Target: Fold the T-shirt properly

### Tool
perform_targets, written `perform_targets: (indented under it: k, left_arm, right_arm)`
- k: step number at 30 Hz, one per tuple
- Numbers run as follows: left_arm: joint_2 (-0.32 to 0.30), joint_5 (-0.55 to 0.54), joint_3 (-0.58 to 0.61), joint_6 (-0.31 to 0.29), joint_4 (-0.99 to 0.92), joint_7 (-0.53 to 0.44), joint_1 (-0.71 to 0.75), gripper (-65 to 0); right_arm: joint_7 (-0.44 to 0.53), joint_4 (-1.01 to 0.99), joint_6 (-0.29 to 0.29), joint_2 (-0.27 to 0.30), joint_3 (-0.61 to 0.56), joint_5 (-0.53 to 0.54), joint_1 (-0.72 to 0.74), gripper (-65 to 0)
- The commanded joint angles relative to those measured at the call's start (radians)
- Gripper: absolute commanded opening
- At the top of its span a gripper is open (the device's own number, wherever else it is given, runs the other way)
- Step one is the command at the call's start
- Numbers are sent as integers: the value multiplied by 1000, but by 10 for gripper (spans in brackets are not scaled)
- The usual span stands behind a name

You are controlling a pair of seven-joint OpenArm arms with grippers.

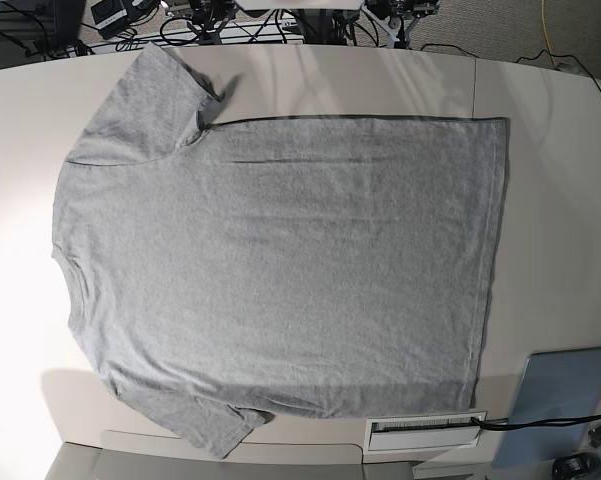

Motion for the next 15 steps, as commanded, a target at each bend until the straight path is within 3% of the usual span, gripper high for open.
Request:
perform_targets:
  k: [1, 6, 11, 15]
  left_arm:
    - [2, 5, 0, -7, 4, -5, 6, -518]
    - [2, 5, 0, -7, 4, -4, 6, -518]
    - [-1, 5, 0, -8, 11, -3, 23, -518]
    - [-1, 5, 0, -42, 58, -3, 66, -518]
  right_arm:
    - [10, 1, 5, 6, 2, 8, -5, -539]
    - [7, 1, 5, 6, 2, 8, -5, -539]
    - [-75, 1, 5, 9, 2, 8, -5, -539]
    - [-106, 1, 6, 9, 2, 8, -13, -539]
